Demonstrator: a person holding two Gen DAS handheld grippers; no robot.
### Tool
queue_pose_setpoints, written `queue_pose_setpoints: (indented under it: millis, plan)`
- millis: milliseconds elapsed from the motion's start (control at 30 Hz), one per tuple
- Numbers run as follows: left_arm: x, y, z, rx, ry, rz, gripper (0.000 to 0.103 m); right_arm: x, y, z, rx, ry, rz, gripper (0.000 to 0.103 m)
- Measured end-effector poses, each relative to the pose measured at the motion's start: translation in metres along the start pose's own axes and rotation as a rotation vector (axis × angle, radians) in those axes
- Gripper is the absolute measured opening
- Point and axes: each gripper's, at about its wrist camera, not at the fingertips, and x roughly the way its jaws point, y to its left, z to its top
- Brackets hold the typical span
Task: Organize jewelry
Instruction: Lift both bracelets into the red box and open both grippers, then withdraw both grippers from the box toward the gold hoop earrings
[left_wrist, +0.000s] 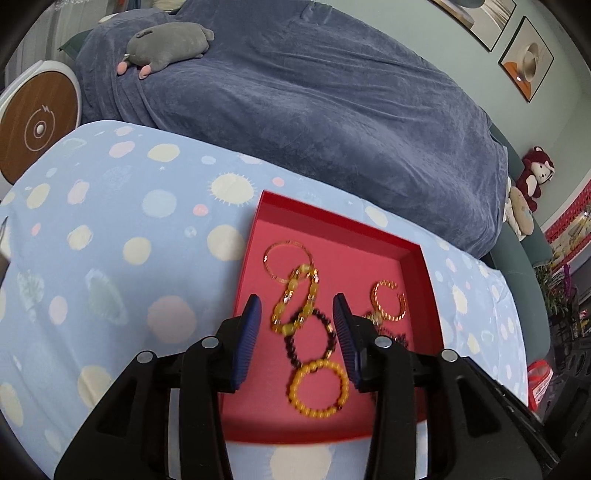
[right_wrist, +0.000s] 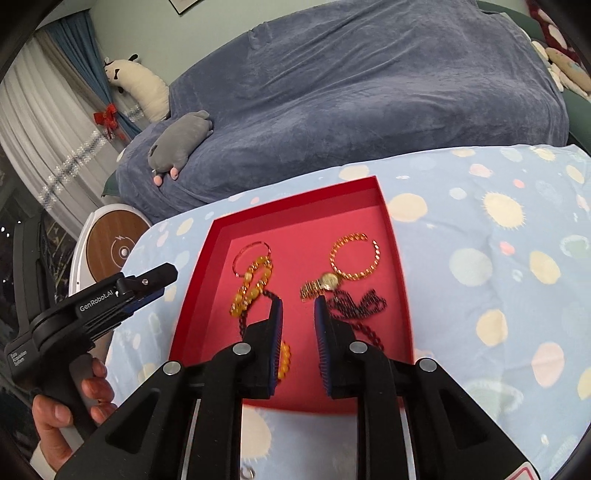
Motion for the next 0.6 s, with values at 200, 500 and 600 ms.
queue_pose_setpoints:
  millis: [200, 500, 600]
  plan:
    - [-0.028, -0.001, -0.035, 0.024, 0.015, -0.003, 0.043, -0.024, 0.003, -0.035, -0.029, 0.015, -0.023, 0.02]
    - [-0.055, 0.01, -0.097, 0.025, 0.059, 0.009, 0.046, -0.053, 0.003, -0.102, -0.036, 0.078, -0.05, 0.025]
    - [-0.06, 0.014, -0.115, 0.024, 0.079, 0.014, 0.046, -0.06, 0.002, -0.125, -0.029, 0.102, -0.055, 0.025]
